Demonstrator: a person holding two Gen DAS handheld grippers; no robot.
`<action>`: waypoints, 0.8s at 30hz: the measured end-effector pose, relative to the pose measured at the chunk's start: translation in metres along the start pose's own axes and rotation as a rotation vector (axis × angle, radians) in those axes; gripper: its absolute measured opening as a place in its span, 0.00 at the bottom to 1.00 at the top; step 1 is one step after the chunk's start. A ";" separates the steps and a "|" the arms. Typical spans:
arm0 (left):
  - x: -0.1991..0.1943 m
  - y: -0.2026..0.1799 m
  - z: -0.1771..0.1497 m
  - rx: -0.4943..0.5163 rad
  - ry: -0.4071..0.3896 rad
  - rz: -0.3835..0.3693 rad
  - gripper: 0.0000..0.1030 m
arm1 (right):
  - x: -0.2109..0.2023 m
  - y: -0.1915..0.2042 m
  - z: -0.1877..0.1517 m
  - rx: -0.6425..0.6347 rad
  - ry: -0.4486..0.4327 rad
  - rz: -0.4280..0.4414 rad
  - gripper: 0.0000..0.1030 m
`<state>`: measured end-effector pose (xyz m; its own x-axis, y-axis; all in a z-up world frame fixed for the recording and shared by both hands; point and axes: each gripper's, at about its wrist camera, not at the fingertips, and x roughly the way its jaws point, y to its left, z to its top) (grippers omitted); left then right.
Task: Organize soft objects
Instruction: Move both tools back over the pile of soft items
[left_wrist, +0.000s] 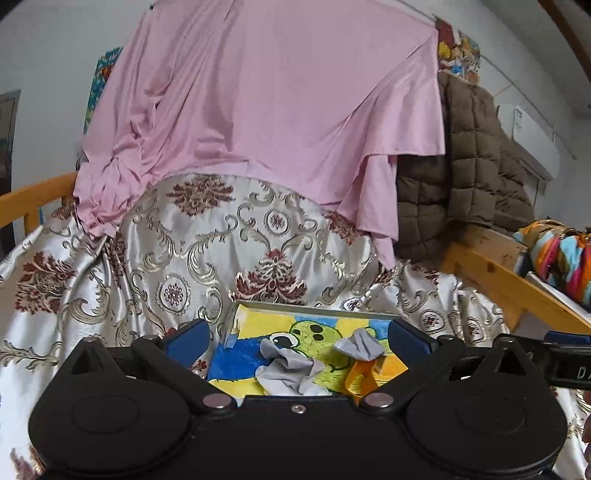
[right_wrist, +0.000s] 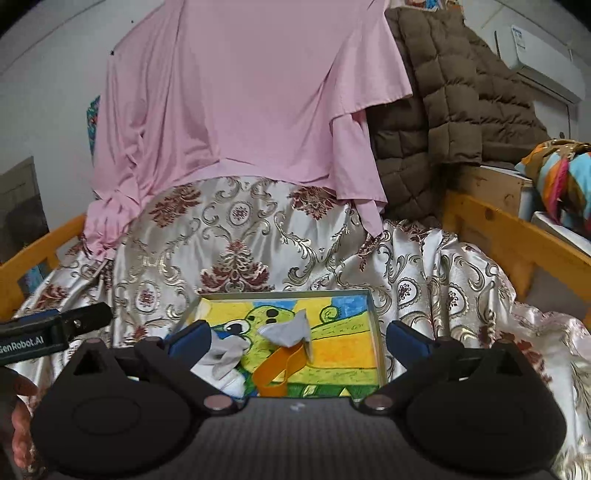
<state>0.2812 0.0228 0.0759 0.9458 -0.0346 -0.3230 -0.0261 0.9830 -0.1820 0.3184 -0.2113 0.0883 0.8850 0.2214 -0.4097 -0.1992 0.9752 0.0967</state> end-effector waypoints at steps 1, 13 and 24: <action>-0.007 -0.001 -0.001 0.005 -0.009 0.002 0.99 | -0.008 0.003 -0.003 -0.008 -0.006 -0.004 1.00; -0.080 0.000 -0.015 0.007 -0.060 0.040 0.99 | -0.087 0.029 -0.027 -0.070 -0.126 -0.053 1.00; -0.125 0.012 -0.054 0.017 -0.054 0.062 0.99 | -0.137 0.044 -0.069 -0.100 -0.189 -0.093 1.00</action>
<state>0.1456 0.0294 0.0639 0.9587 0.0358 -0.2820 -0.0801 0.9858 -0.1473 0.1594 -0.1981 0.0859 0.9627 0.1347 -0.2348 -0.1452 0.9890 -0.0281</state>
